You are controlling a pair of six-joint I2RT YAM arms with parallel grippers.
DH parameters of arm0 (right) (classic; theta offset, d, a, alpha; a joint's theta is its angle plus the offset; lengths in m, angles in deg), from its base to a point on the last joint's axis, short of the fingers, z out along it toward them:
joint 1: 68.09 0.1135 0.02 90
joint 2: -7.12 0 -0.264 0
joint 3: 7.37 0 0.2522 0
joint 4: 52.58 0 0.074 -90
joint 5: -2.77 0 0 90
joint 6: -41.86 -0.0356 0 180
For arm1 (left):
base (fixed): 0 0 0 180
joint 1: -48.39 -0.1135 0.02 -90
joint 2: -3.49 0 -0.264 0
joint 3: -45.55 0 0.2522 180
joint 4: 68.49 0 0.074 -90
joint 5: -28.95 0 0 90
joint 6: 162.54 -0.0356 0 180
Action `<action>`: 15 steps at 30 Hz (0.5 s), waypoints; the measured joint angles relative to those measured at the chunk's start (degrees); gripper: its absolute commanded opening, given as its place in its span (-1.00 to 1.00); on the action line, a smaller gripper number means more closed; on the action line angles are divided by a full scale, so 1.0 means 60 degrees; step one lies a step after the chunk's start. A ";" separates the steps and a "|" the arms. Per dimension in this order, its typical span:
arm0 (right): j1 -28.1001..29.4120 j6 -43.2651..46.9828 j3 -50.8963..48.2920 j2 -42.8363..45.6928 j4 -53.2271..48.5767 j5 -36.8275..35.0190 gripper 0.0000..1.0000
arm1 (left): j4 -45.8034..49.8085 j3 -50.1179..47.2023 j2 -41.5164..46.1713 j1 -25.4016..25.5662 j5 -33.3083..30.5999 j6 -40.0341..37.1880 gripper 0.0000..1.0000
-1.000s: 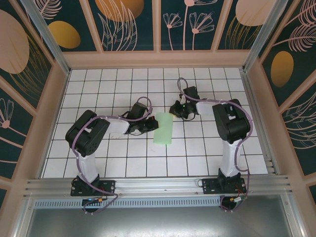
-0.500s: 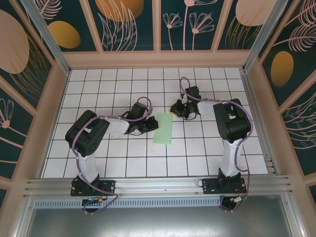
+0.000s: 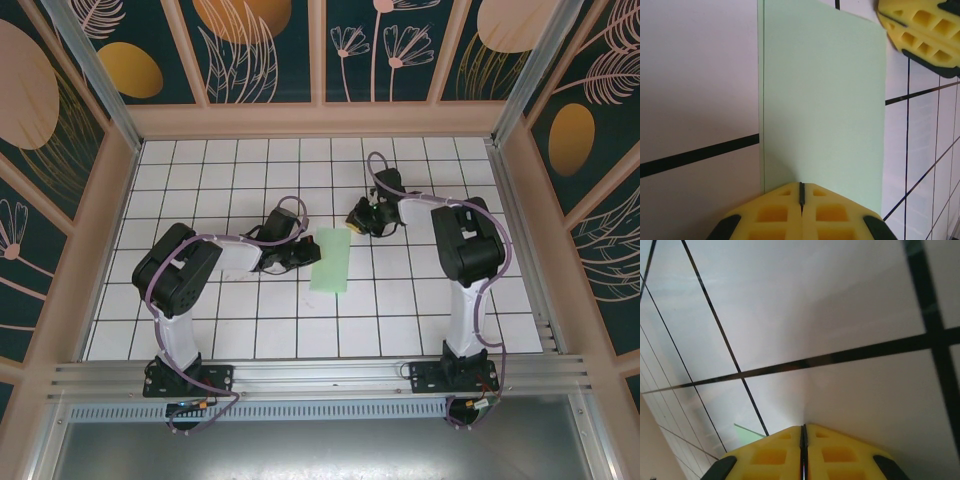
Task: Fold a paper plane with a square sheet of paper (pick it up from the middle)
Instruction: Fold the square sheet of paper in half at the center of the table.
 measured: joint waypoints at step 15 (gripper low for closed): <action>0.1140 -0.0022 -0.1770 0.2397 0.1188 0.0080 -0.69 | 0.0011 -0.0044 0.0044 0.0000 -0.0033 0.0004 -1.00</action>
